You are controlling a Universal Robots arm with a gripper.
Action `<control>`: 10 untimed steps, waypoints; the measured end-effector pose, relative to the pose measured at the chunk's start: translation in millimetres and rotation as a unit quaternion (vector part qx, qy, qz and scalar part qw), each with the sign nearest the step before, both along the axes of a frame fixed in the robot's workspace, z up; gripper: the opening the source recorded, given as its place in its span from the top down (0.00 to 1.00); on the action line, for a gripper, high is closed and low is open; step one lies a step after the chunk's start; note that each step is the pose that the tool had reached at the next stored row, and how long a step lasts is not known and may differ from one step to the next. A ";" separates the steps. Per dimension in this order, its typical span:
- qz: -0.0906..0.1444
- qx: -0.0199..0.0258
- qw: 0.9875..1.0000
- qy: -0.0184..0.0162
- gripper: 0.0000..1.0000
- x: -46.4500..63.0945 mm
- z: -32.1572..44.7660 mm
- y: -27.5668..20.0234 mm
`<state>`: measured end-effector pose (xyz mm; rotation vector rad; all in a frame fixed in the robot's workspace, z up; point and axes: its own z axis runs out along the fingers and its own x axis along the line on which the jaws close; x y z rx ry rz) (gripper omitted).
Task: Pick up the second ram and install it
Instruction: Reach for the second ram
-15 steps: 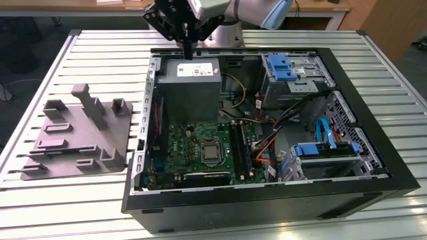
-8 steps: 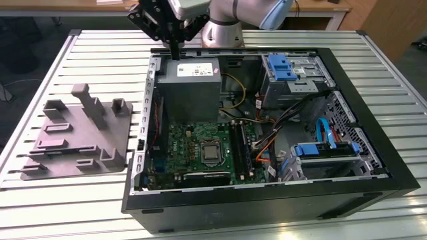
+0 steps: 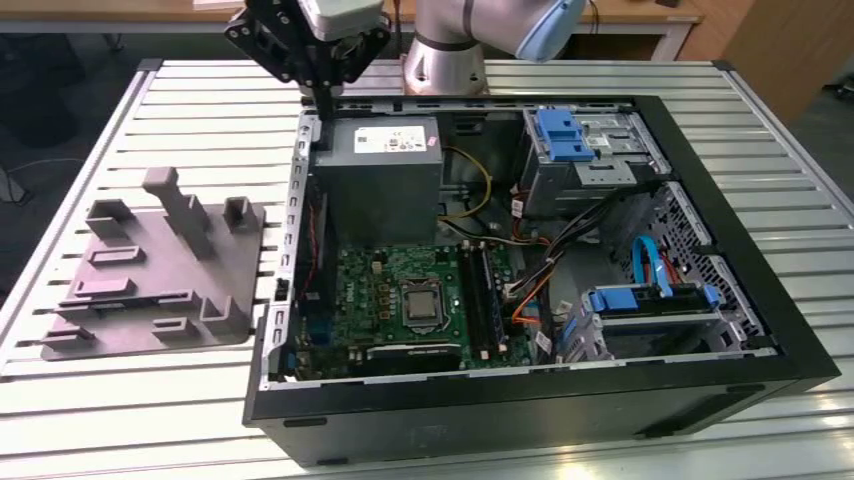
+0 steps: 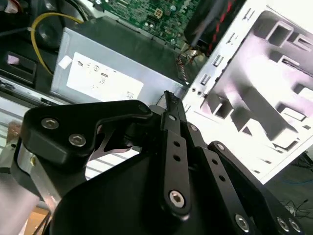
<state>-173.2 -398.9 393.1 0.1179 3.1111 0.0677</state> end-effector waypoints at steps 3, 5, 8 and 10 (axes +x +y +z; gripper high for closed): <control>0.000 0.000 1.000 0.000 0.89 -7.2 -0.1 0.0; 0.000 0.000 1.000 0.000 0.89 -12.4 -0.2 0.0; 0.000 0.000 1.000 0.000 0.89 -19.7 -0.2 0.0; 0.000 0.000 1.000 0.000 0.89 -24.8 -0.3 0.0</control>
